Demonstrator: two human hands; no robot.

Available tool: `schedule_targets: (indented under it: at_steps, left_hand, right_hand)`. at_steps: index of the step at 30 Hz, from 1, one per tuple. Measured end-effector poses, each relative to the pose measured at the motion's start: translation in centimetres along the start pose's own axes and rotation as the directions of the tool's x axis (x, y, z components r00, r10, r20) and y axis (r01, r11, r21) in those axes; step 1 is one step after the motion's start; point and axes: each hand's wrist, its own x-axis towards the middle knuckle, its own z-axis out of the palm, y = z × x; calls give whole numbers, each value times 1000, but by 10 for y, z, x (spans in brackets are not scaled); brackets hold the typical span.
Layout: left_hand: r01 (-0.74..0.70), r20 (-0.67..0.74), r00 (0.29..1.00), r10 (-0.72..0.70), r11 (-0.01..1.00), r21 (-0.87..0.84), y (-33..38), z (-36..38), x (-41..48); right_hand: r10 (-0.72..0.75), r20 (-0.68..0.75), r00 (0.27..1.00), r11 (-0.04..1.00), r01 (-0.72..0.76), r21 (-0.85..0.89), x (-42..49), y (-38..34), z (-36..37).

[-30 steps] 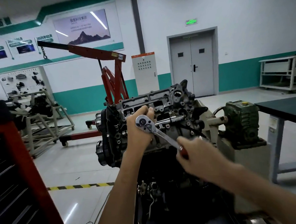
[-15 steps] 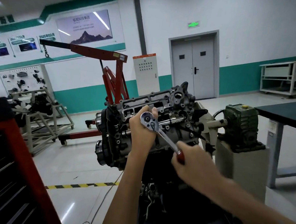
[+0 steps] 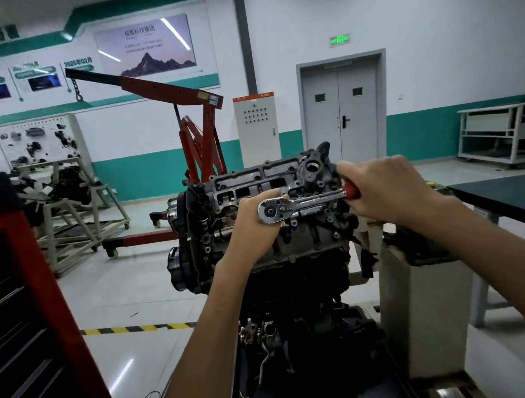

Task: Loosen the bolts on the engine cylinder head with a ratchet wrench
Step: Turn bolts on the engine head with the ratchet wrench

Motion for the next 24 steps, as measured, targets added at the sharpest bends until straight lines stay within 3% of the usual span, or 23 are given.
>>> schedule_targets:
  at_steps: [2, 6, 8, 10, 12, 14, 18, 21, 24]
  left_hand:
    - [18, -59, 998, -20, 999, -26, -2, 3, -3]
    - [21, -246, 968, -39, 997, -76, 2, 14, -7]
    - [36, -279, 958, -64, 994, -105, 7, 21, -3]
    - [48, -283, 955, -93, 986, -163, 10, 27, 2]
    - [65, -267, 956, -126, 972, -225, 10, 29, 3]
    - [65, -235, 966, -111, 979, -195, 6, 25, 2]
    - [27, -141, 989, -35, 998, -56, 2, 13, -1]
    - [7, -43, 999, -5, 999, 46, 3, 7, 3]
    - [18, -24, 1000, -17, 999, 27, -1, 6, 1]
  right_hand:
    - [36, 64, 997, 999, -37, 17, -7, -9, 5]
    - [215, 113, 970, 947, -236, 217, -57, -66, 35]
    - [317, 153, 936, 817, -351, 457, -74, -104, 48]
    - [338, 217, 916, 581, -384, 718, -82, -138, 58]
    - [339, 231, 912, 439, -371, 819, -83, -150, 62]
    - [297, 227, 927, 508, -355, 785, -82, -134, 59]
    - [72, 157, 985, 926, -125, 356, -58, -56, 40]
    - [-8, 50, 999, 998, 5, 56, -20, -5, 12]
    - [10, 18, 1000, 1000, -9, -28, -8, 1, 2]
